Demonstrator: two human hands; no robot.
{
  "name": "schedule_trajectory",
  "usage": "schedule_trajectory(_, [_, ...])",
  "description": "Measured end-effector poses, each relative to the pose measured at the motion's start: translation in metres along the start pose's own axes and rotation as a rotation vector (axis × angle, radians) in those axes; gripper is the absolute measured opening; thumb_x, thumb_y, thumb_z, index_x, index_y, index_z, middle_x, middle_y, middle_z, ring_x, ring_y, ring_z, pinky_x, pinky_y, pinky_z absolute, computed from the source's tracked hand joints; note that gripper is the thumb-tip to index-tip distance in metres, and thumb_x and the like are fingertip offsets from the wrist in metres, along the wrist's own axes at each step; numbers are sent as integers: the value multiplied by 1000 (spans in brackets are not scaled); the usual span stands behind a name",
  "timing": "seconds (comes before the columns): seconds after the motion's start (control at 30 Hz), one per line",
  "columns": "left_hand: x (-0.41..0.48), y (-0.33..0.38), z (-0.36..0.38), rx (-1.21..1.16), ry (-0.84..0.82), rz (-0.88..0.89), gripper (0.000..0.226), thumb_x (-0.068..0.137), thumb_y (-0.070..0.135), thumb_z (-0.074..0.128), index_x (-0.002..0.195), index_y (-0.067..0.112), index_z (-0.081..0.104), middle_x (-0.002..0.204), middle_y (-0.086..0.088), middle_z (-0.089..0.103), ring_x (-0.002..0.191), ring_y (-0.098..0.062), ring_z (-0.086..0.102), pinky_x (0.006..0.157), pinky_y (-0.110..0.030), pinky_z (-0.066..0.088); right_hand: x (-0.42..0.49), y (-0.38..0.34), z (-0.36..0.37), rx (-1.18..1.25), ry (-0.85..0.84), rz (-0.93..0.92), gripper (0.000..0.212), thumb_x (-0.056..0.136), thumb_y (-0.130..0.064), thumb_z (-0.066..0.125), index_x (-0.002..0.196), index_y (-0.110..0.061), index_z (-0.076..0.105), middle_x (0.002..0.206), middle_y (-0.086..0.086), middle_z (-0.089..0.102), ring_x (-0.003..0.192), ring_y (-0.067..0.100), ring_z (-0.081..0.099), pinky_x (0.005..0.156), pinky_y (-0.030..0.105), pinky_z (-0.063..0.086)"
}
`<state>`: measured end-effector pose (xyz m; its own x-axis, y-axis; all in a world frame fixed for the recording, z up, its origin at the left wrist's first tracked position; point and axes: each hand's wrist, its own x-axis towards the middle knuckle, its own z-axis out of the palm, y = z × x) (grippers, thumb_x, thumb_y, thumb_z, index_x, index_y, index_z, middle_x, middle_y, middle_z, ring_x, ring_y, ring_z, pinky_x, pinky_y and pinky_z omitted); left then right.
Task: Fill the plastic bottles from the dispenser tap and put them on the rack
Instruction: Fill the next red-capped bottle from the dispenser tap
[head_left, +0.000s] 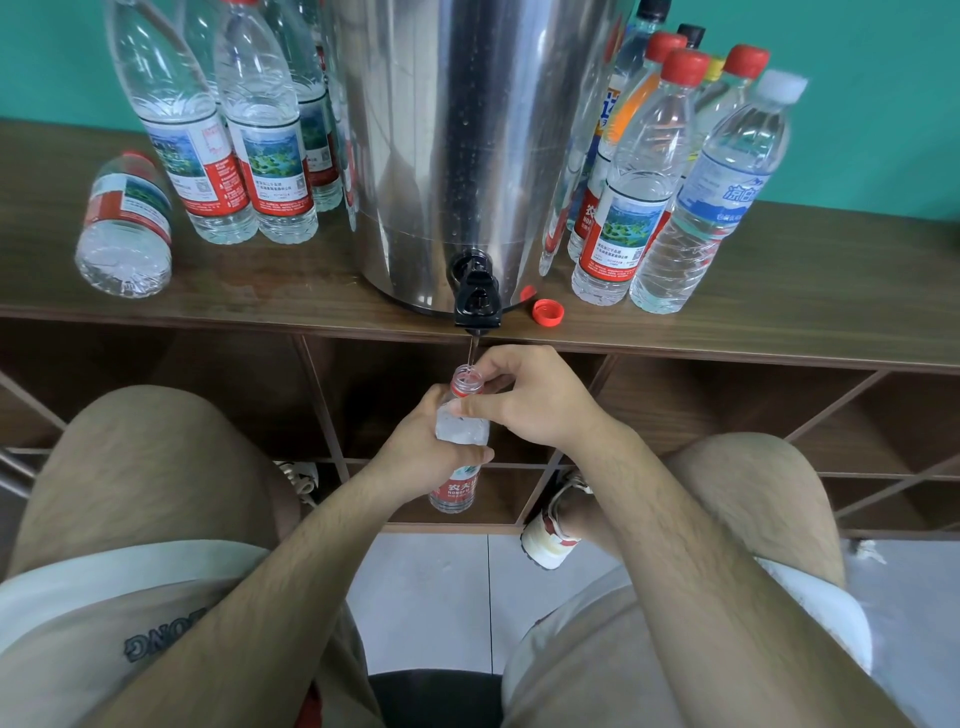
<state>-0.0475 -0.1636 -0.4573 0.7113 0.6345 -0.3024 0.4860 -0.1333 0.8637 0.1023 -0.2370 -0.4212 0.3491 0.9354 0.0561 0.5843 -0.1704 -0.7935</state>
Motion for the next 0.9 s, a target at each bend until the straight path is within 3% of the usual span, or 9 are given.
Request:
schedule_trajectory(0.33, [1, 0, -1, -2, 2, 1, 88, 83, 21, 87, 153, 23, 34, 139, -3, 57, 129, -26, 58, 110, -48, 50, 1, 1, 1, -5, -1, 7, 20, 77, -38, 90, 89, -28, 78, 89, -12, 77, 84, 8, 72, 82, 47, 62])
schedule_trajectory(0.53, [4, -4, 0, 7, 6, 14, 85, 82, 23, 88, 149, 26, 37, 129, 4, 58, 124, -21, 59, 98, -34, 50, 0, 0, 0, 18, 6, 6, 22, 76, -37, 92, 88, -25, 78, 87, -9, 77, 83, 10, 72, 84, 49, 61])
schedule_trajectory(0.9, [3, -5, 1, 6, 10, 29, 81, 83, 22, 87, 148, 26, 38, 134, 0, 59, 125, -22, 59, 107, -42, 52, -1, -2, 0, 6, 1, 7, 21, 77, -38, 92, 87, -27, 78, 87, -11, 77, 83, 8, 72, 83, 46, 61])
